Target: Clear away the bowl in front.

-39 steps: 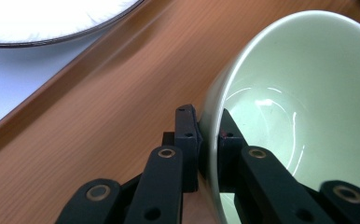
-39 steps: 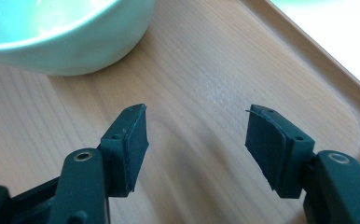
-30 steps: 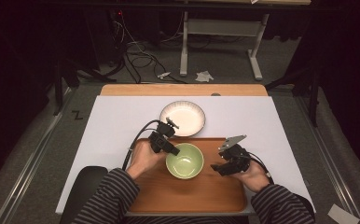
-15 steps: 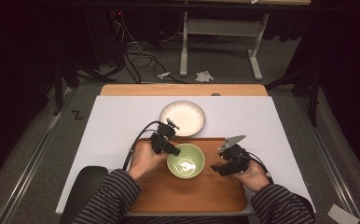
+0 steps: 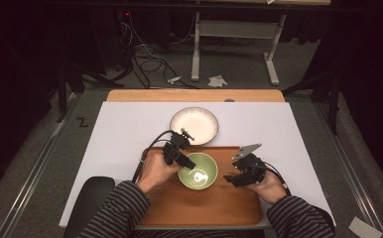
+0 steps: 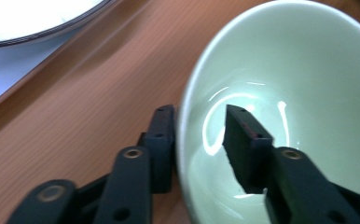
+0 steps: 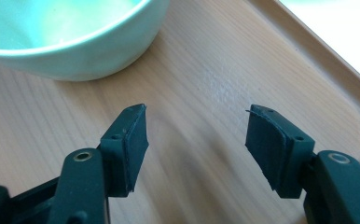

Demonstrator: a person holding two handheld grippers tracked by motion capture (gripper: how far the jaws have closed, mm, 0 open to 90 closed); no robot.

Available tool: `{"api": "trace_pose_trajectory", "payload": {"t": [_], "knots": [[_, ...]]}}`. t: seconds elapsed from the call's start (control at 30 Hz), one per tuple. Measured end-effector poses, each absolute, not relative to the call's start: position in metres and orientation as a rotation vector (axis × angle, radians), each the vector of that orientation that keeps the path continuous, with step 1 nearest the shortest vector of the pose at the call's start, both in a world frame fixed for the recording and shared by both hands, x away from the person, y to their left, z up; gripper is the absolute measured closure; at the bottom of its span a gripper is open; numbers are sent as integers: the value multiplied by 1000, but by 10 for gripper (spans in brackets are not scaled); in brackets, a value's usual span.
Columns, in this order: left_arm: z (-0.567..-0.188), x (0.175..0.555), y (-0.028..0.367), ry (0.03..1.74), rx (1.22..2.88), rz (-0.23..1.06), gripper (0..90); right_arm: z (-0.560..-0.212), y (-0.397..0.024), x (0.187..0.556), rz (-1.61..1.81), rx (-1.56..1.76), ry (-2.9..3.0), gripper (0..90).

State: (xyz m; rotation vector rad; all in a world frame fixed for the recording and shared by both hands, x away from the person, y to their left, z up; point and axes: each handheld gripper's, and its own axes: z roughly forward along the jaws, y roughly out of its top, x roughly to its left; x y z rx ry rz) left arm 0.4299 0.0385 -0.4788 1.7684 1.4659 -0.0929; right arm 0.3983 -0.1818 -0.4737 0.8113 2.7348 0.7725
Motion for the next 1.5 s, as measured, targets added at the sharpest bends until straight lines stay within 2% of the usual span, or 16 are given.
{"api": "trace_pose_trajectory", "payload": {"t": [0.17, 0.43, 0.93, 1.5], "knots": [[-472, 428, 40, 1452, 1746, -99, 530, -474, -182, 398, 771, 817, 2738, 404], [-453, 422, 50, 1416, 1699, -79, 478, -475, -181, 399, 768, 819, 2738, 404], [-430, 418, 74, 1402, 1577, -21, 455, -474, -181, 398, 769, 808, 2734, 404], [-429, 416, 103, 1443, 1498, 10, 450, -475, -181, 399, 765, 817, 2738, 405]]}}
